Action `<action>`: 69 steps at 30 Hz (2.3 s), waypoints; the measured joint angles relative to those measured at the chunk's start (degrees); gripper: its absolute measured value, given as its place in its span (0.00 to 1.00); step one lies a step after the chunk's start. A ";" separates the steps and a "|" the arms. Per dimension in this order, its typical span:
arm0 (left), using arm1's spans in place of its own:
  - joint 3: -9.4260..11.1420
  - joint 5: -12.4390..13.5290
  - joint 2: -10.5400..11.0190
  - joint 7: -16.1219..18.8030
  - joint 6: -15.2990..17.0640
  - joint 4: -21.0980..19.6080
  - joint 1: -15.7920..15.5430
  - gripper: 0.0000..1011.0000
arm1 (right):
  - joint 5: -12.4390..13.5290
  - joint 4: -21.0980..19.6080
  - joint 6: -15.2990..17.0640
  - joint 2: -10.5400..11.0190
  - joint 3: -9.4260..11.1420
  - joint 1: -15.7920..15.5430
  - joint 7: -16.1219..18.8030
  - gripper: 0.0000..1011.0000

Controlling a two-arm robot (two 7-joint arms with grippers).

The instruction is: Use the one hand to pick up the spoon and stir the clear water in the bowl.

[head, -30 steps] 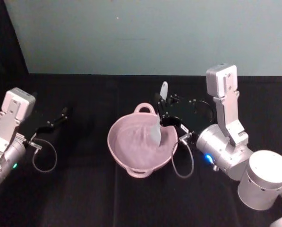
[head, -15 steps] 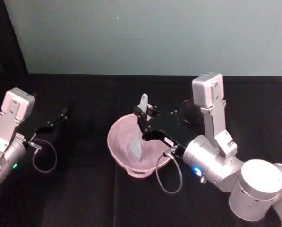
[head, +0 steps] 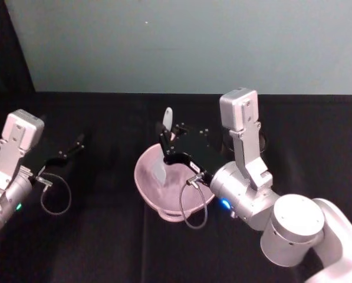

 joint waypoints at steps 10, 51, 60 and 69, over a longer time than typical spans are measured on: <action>0.00 0.01 0.00 0.00 0.00 0.00 0.00 1.00 | -2.65 3.12 -2.08 -2.22 2.84 0.75 -3.48 0.11; 0.00 0.00 0.00 0.00 0.00 0.00 0.00 1.00 | 6.12 -8.30 3.60 2.30 6.00 -6.09 2.43 0.11; 0.00 0.00 0.00 0.00 0.00 0.00 0.00 1.00 | 12.32 -11.09 4.97 2.37 9.91 -7.22 1.17 0.11; 0.00 0.00 0.00 0.00 0.00 0.00 0.00 1.00 | 19.08 -16.31 9.10 2.82 14.27 -8.21 -0.92 0.11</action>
